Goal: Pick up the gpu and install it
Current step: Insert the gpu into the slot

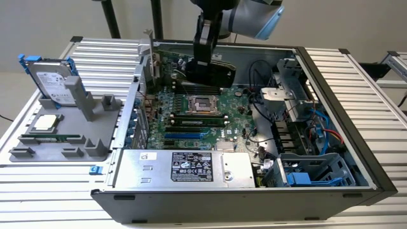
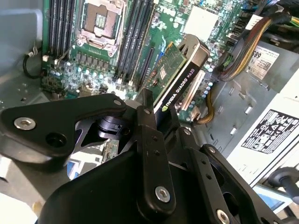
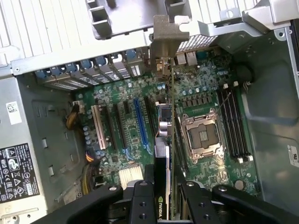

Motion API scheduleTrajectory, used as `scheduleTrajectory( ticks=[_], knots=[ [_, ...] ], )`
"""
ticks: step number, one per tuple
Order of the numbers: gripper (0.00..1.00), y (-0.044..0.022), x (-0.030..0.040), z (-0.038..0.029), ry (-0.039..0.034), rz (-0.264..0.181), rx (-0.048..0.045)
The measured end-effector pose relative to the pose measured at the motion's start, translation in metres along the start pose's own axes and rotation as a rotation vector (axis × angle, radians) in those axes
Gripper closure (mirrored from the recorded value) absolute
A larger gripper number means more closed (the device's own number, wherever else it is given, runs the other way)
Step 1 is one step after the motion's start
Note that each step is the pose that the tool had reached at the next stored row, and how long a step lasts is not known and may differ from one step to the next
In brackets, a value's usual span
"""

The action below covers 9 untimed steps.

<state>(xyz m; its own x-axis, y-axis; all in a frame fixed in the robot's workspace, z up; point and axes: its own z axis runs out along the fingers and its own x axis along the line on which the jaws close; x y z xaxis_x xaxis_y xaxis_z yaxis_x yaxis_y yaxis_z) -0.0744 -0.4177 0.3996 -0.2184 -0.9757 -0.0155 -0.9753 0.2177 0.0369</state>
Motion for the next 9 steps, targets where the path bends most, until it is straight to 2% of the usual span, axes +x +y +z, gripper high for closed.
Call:
scheduleTrajectory(
  ticks=[9],
  knots=[
    [1.0, -0.0011, -0.0001, 0.0034, 0.0015, -0.061, 0.0027]
  ],
)
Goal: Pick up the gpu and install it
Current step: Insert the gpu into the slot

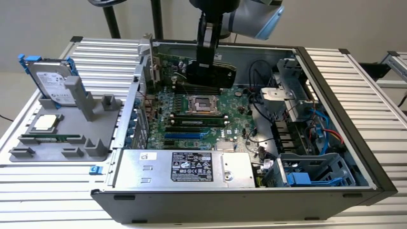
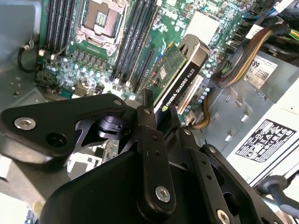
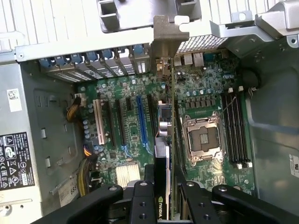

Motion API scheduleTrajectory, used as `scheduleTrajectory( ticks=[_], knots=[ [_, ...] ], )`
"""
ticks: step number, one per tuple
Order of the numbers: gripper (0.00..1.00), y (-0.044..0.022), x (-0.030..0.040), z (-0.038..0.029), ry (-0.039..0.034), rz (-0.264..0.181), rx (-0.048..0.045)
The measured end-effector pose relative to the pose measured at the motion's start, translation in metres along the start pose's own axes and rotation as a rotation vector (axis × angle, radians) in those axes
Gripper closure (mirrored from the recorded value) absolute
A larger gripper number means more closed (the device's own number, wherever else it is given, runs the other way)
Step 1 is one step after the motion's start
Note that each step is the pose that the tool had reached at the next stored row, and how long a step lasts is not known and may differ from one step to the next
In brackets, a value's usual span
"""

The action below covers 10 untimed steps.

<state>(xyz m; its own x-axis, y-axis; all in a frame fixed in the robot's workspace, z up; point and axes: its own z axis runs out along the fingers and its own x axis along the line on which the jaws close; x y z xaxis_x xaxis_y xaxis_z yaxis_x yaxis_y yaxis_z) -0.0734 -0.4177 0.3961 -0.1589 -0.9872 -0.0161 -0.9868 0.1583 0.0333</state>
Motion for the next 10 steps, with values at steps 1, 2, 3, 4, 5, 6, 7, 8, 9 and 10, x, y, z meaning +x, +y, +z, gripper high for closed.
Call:
scheduleTrajectory(
  ticks=[1, 2, 3, 4, 5, 6, 7, 8, 9, 10],
  knots=[
    [1.0, 0.0, 0.0, 0.0, 0.0001, -0.001, 0.0],
    [1.0, 0.0, 0.0, 0.0001, 0.0, -0.001, 0.0],
    [1.0, -0.0001, 0.0, 0.0001, 0.0, -0.002, 0.0],
    [1.0, -0.0001, 0.0, 0.0002, 0.0, -0.002, 0.0],
    [1.0, -0.0001, 0.0, 0.0002, 0.0, -0.002, 0.0],
    [1.0, -0.0001, 0.0, 0.0002, 0.0, -0.002, 0.0],
    [1.0, -0.0001, 0.0, 0.0002, 0.0, -0.002, 0.0],
    [1.0, -0.0001, 0.0, 0.0003, 0.0, -0.002, 0.0],
    [1.0, -0.0001, -0.0001, 0.0007, -0.0003, -0.002, 0.0001],
    [1.0, -0.0001, 0.0, 0.0012, -0.0003, -0.002, 0.0001]
  ],
)
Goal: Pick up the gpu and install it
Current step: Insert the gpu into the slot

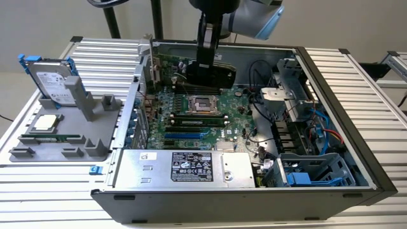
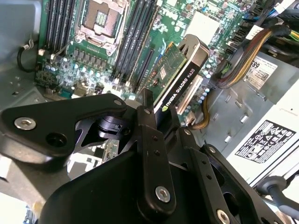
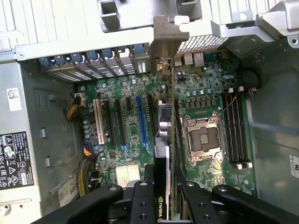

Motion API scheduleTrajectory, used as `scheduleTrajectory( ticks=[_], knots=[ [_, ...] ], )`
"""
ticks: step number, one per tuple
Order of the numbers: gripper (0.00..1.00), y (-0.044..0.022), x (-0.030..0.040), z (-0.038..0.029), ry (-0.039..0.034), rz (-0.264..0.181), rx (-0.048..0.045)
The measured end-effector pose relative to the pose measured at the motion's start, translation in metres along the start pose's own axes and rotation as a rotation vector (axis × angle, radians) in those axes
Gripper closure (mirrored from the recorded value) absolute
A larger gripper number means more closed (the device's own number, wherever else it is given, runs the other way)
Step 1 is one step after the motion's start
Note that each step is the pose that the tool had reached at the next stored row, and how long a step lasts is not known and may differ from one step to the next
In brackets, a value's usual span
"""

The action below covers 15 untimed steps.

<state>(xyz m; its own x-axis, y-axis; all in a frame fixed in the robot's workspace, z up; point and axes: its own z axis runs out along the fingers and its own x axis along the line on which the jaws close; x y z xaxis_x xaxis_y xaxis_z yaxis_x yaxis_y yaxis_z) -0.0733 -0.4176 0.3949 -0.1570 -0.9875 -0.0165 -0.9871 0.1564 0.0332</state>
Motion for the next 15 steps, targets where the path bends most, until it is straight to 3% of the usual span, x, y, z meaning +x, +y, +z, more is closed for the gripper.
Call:
scheduleTrajectory(
  ticks=[8, 15],
  knots=[
    [1.0, -0.0002, 0.0001, 0.0063, 0.0004, 0.0, -0.0001],
    [1.0, -0.0002, 0.0001, 0.0069, 0.0003, 0.0, -0.0001]
  ],
)
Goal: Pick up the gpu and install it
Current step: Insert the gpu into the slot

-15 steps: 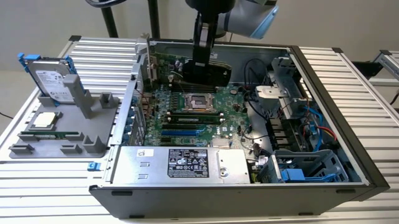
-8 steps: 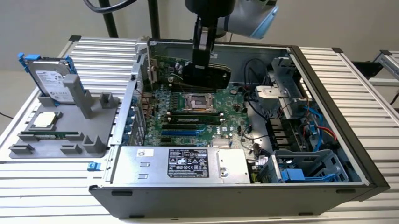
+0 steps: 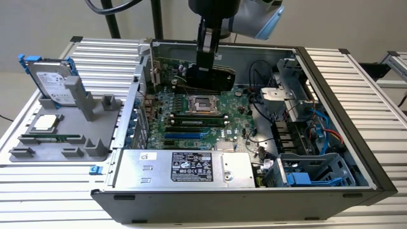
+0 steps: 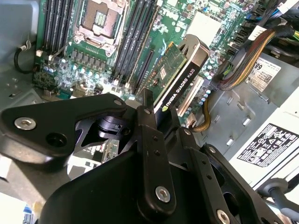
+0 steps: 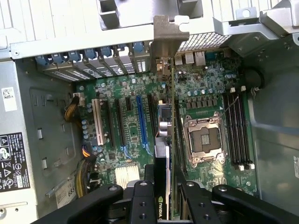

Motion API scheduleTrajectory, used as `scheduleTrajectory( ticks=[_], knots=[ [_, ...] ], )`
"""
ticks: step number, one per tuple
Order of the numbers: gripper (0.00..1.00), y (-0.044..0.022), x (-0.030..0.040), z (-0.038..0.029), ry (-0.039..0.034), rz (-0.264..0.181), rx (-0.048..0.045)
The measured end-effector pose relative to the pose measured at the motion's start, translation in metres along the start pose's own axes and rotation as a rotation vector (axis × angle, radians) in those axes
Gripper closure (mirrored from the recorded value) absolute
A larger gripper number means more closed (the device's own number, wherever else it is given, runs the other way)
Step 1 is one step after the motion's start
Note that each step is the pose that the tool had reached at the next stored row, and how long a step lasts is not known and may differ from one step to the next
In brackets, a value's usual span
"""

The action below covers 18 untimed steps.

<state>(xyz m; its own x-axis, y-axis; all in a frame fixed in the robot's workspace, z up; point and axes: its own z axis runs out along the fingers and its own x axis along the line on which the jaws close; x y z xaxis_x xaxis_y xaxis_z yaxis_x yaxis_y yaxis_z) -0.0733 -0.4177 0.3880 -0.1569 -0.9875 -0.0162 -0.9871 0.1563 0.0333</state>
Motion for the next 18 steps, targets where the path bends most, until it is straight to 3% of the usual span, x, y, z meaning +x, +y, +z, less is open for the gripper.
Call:
scheduleTrajectory(
  ticks=[7, 10, 15, 18],
  knots=[
    [1.0, 0.0001, -0.0005, 0.0012, 0.0011, 0.0, 0.0012],
    [1.0, 0.0, -0.001, 0.0037, 0.0061, 0.0, 0.0052],
    [1.0, 0.0, -0.0041, 0.0098, 0.0232, -0.009, 0.0123],
    [1.0, -0.0026, -0.0044, 0.0149, 0.027, -0.026, 0.0126]
  ],
)
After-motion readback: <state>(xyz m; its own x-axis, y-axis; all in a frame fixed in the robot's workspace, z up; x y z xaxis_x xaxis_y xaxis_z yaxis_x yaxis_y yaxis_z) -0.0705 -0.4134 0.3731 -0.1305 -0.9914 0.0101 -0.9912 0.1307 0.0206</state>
